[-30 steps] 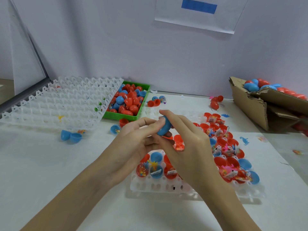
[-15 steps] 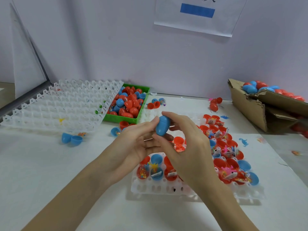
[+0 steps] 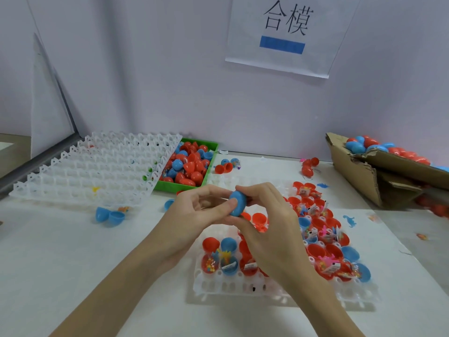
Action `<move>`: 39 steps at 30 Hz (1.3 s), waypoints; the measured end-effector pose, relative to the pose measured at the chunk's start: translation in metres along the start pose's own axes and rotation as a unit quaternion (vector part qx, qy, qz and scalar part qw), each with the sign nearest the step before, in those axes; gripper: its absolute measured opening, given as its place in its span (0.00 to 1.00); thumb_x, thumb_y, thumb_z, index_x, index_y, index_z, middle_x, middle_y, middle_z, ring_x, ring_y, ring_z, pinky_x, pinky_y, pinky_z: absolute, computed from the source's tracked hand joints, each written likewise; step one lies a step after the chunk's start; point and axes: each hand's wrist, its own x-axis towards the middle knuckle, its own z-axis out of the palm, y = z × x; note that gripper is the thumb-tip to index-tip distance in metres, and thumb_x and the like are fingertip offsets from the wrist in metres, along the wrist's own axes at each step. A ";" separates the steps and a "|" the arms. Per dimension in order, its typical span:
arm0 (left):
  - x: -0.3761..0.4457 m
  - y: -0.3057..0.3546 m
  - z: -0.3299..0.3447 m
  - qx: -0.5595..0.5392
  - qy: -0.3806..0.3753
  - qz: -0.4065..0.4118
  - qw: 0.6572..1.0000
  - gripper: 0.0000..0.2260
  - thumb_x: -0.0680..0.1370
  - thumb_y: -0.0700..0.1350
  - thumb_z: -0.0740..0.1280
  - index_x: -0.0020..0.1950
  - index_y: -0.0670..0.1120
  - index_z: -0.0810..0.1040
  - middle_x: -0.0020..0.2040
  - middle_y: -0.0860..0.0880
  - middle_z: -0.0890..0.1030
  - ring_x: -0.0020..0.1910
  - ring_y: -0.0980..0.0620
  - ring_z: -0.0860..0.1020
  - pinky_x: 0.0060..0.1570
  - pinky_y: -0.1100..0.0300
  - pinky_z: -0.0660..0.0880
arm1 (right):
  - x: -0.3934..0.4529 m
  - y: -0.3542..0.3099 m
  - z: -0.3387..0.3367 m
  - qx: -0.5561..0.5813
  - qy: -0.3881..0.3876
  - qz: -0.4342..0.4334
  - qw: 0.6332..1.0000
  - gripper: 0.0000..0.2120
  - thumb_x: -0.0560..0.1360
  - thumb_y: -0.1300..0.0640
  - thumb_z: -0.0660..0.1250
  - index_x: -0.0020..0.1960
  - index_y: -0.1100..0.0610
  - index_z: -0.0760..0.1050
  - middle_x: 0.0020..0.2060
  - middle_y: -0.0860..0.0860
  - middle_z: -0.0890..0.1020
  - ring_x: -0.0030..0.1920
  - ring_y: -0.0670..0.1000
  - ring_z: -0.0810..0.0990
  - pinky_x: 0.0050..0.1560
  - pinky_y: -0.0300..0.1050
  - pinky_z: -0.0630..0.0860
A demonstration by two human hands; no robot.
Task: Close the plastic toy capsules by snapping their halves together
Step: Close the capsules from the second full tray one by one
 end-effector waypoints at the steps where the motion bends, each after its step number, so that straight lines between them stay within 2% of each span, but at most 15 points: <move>1: 0.000 -0.001 0.000 0.006 0.002 0.003 1.000 0.13 0.71 0.55 0.76 0.53 0.53 0.86 0.51 0.49 0.88 0.55 0.50 0.86 0.59 0.55 0.80 | 0.000 0.000 0.000 -0.002 -0.002 -0.002 1.000 0.19 0.72 0.53 0.75 0.61 0.54 0.79 0.52 0.42 0.79 0.54 0.38 0.77 0.54 0.24 0.72; 4: 0.001 -0.003 0.001 0.008 0.008 0.001 1.000 0.16 0.71 0.55 0.76 0.55 0.50 0.86 0.51 0.49 0.88 0.55 0.50 0.86 0.58 0.55 0.81 | 0.000 0.002 -0.002 -0.021 -0.012 -0.011 1.000 0.19 0.72 0.56 0.76 0.62 0.56 0.79 0.52 0.43 0.79 0.50 0.36 0.77 0.54 0.25 0.73; 8: 0.001 -0.003 0.002 -0.057 0.014 -0.011 0.998 0.15 0.69 0.53 0.78 0.52 0.49 0.87 0.50 0.45 0.88 0.51 0.45 0.87 0.53 0.58 0.83 | 0.003 0.007 -0.003 -0.035 -0.028 -0.027 0.999 0.21 0.74 0.56 0.76 0.66 0.56 0.79 0.57 0.49 0.82 0.52 0.42 0.80 0.58 0.32 0.77; 11: 0.000 -0.001 0.001 -0.078 0.004 -0.020 0.997 0.18 0.71 0.51 0.77 0.58 0.46 0.84 0.52 0.43 0.88 0.53 0.43 0.87 0.55 0.57 0.83 | 0.002 0.010 -0.001 -0.050 -0.026 -0.039 0.998 0.25 0.74 0.55 0.76 0.70 0.54 0.76 0.60 0.49 0.81 0.53 0.42 0.79 0.58 0.27 0.75; 14: 0.001 0.001 -0.001 -0.104 -0.010 -0.022 0.994 0.20 0.73 0.48 0.76 0.64 0.45 0.81 0.55 0.42 0.87 0.55 0.41 0.86 0.57 0.55 0.83 | 0.002 0.011 0.000 -0.057 -0.035 -0.044 0.997 0.32 0.75 0.56 0.76 0.76 0.51 0.70 0.61 0.47 0.79 0.52 0.38 0.76 0.58 0.23 0.71; 17: 0.001 0.004 -0.001 -0.106 -0.010 -0.014 0.994 0.20 0.72 0.46 0.76 0.64 0.47 0.82 0.56 0.43 0.87 0.55 0.41 0.86 0.55 0.56 0.83 | 0.001 0.010 0.001 -0.047 -0.035 -0.030 0.998 0.37 0.75 0.54 0.76 0.79 0.46 0.63 0.60 0.41 0.76 0.52 0.35 0.76 0.55 0.21 0.70; 20: 0.001 0.003 0.000 -0.105 -0.008 -0.005 0.994 0.17 0.71 0.47 0.77 0.59 0.51 0.85 0.55 0.44 0.88 0.55 0.43 0.87 0.50 0.59 0.83 | 0.001 0.010 0.001 -0.041 -0.018 -0.028 0.999 0.33 0.75 0.53 0.74 0.77 0.48 0.67 0.60 0.43 0.78 0.51 0.38 0.78 0.54 0.21 0.72; 23: 0.002 0.001 0.000 -0.095 -0.007 0.005 0.995 0.16 0.71 0.48 0.77 0.58 0.51 0.86 0.54 0.44 0.88 0.53 0.44 0.87 0.51 0.59 0.83 | 0.001 0.009 0.001 -0.042 -0.012 -0.027 0.999 0.26 0.75 0.50 0.71 0.73 0.50 0.73 0.60 0.47 0.81 0.51 0.39 0.78 0.54 0.22 0.72; 28: 0.002 -0.002 0.007 0.063 0.078 0.080 0.992 0.14 0.74 0.54 0.73 0.57 0.49 0.82 0.45 0.53 0.88 0.43 0.53 0.87 0.42 0.69 0.80 | 0.002 0.009 0.000 -0.052 -0.022 -0.006 0.998 0.25 0.76 0.50 0.70 0.72 0.50 0.75 0.58 0.46 0.82 0.50 0.41 0.79 0.53 0.21 0.72; 31: 0.002 -0.005 0.008 0.099 0.120 0.134 0.979 0.14 0.78 0.56 0.67 0.56 0.47 0.81 0.43 0.53 0.87 0.40 0.54 0.87 0.42 0.67 0.80 | 0.006 0.010 -0.001 -0.019 -0.044 0.067 0.997 0.26 0.78 0.53 0.70 0.76 0.46 0.70 0.57 0.40 0.79 0.51 0.38 0.80 0.51 0.24 0.74; 33: 0.005 -0.006 0.003 0.095 0.157 0.138 0.973 0.13 0.82 0.54 0.64 0.54 0.46 0.82 0.42 0.52 0.87 0.39 0.53 0.86 0.42 0.65 0.81 | 0.015 0.007 0.001 0.021 -0.082 0.133 0.987 0.27 0.80 0.55 0.69 0.76 0.43 0.67 0.55 0.36 0.78 0.51 0.35 0.80 0.48 0.24 0.76; 36: 0.008 -0.007 -0.006 0.069 0.200 0.107 0.971 0.11 0.85 0.49 0.62 0.51 0.46 0.82 0.40 0.50 0.86 0.37 0.52 0.85 0.42 0.63 0.82 | 0.041 0.004 0.009 0.077 -0.106 0.187 0.974 0.19 0.80 0.56 0.70 0.70 0.50 0.74 0.53 0.41 0.82 0.45 0.38 0.85 0.46 0.35 0.83; 39: 0.010 -0.010 -0.009 0.050 0.205 0.073 0.975 0.12 0.86 0.47 0.62 0.49 0.46 0.82 0.39 0.49 0.86 0.37 0.49 0.85 0.40 0.62 0.81 | 0.074 0.006 0.024 0.085 -0.121 0.228 0.962 0.15 0.80 0.60 0.70 0.65 0.53 0.77 0.49 0.46 0.85 0.43 0.43 0.86 0.42 0.36 0.80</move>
